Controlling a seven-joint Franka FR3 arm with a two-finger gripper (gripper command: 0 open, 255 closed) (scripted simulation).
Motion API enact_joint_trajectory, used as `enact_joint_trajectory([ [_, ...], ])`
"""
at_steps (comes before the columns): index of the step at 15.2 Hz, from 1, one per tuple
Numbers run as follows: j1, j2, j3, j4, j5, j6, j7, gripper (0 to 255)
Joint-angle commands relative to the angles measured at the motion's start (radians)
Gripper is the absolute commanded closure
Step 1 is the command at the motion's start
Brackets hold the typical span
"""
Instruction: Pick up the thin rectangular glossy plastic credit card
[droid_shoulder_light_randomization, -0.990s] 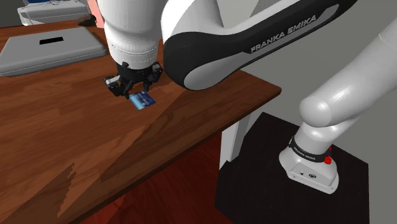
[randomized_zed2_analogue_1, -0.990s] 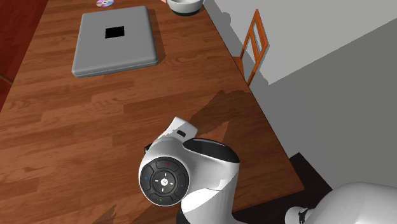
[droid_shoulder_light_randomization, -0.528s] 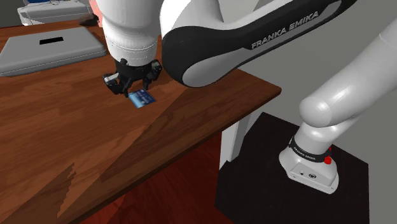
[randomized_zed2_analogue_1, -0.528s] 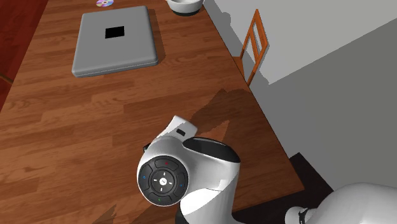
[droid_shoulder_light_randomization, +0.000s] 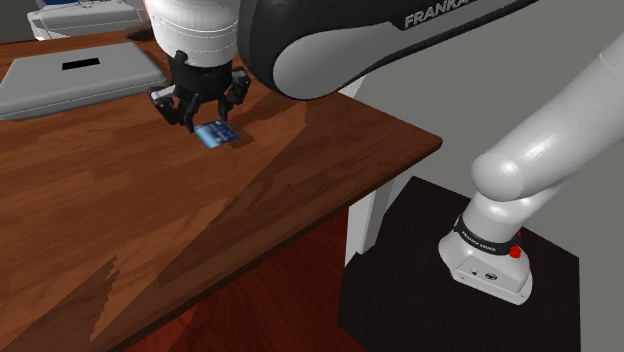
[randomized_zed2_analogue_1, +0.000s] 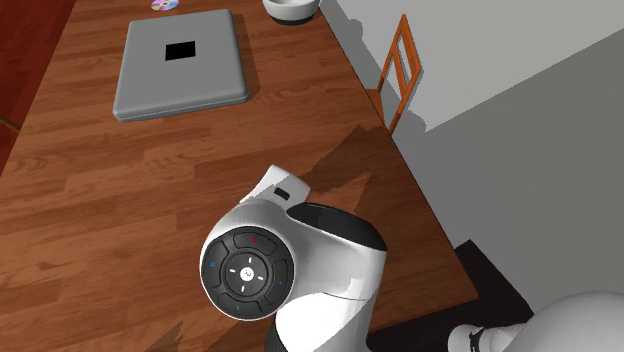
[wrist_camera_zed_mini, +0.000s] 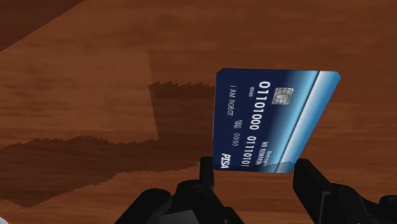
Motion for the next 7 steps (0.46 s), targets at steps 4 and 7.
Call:
enact_joint_trajectory([
  [4,0.002,0.003,-0.009,0.061,0.009,-0.057,-0.026,255],
  [7,0.001,0.004,-0.009,0.077,0.01,-0.071,-0.032,255],
])
